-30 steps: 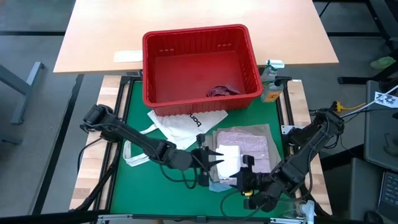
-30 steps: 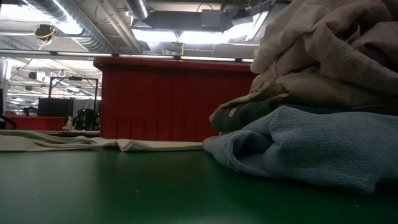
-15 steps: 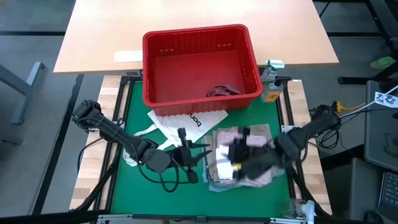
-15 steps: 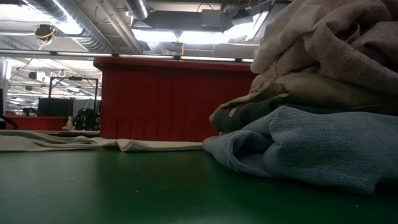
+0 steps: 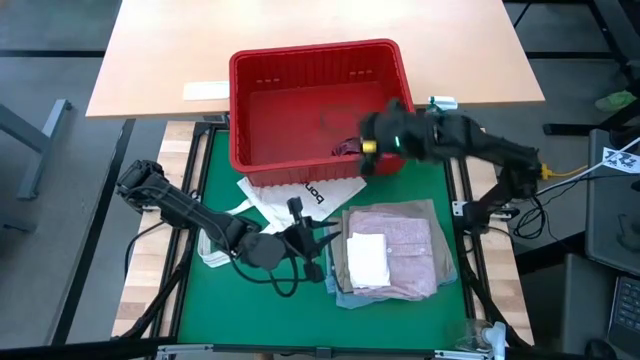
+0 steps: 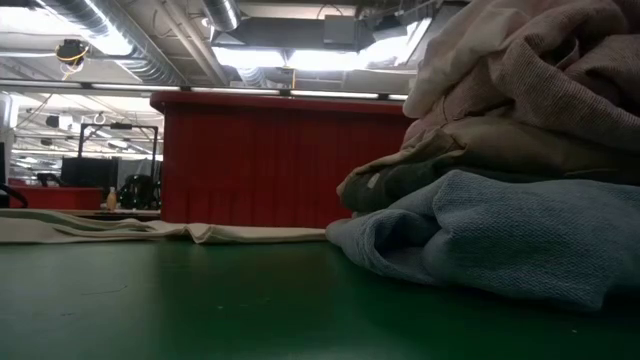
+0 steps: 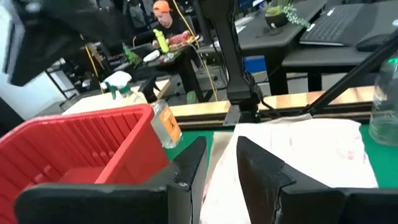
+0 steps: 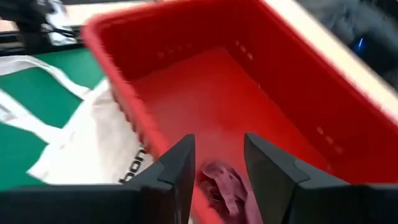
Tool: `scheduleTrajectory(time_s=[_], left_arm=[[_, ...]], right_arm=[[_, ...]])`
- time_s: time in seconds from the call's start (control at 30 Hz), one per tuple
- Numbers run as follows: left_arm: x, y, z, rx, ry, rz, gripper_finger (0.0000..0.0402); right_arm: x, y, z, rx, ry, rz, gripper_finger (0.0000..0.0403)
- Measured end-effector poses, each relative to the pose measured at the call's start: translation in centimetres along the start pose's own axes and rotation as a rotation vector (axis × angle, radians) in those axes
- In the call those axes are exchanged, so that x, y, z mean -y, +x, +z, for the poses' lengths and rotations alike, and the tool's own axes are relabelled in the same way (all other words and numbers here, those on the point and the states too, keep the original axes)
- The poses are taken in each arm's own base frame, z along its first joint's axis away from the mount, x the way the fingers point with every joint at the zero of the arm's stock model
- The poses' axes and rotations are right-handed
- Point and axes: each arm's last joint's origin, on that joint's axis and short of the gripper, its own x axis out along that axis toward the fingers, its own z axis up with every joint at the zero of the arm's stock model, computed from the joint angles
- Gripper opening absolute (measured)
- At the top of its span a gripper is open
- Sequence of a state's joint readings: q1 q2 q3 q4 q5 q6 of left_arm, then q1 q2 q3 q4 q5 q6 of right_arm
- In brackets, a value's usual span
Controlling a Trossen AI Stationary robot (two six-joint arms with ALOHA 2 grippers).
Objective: Fold laundry
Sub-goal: Fold the red underwear
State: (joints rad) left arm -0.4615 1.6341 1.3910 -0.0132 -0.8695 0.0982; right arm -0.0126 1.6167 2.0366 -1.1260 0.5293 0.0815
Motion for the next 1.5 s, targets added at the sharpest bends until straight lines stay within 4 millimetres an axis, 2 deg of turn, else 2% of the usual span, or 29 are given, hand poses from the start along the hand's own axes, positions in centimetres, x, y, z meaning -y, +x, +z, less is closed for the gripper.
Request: scheduleTrajectory(time_s=[0.13, 0.3, 0.4, 0.53, 0.77, 1.0, 1.17, 1.5], left_arm=[[-0.3, 0.3, -0.2, -0.016, -0.020, 0.007, 0.0085], [-0.5, 0.6, -0.3, -0.023, -0.027, 0.015, 0.0085], [-0.5, 0.6, -0.3, -0.023, -0.029, 0.017, 0.0085], [-0.5, 0.6, -0.3, -0.023, -0.031, 0.017, 0.0085], [-0.5, 0.6, -0.3, -0.023, -0.075, 0.018, 0.0085], [-0.5, 0.6, -0.3, -0.023, -0.078, 0.018, 0.0085], [-0.5, 0.6, -0.3, -0.023, -0.081, 0.018, 0.0085], [-0.5, 0.6, -0.3, -0.023, -0.105, 0.018, 0.0085]], right_arm=[[4.1, 3.6, -0.2, -0.077, 0.093, 0.040, 0.0138], [8.3, 8.5, -1.1, -0.182, 0.199, 0.077, 0.0138], [10.3, 11.5, -1.9, -0.234, 0.262, 0.094, 0.0138], [12.1, 16.0, -3.4, -0.316, 0.351, 0.170, 0.0138], [12.3, 23.0, -6.5, -0.462, 0.410, 0.268, 0.0138], [11.0, 27.9, -9.3, -0.588, 0.425, 0.309, 0.0138], [10.5, 30.0, -10.8, -0.644, 0.427, 0.312, 0.0138], [9.2, 32.7, -13.0, -0.731, 0.421, 0.319, 0.0138]])
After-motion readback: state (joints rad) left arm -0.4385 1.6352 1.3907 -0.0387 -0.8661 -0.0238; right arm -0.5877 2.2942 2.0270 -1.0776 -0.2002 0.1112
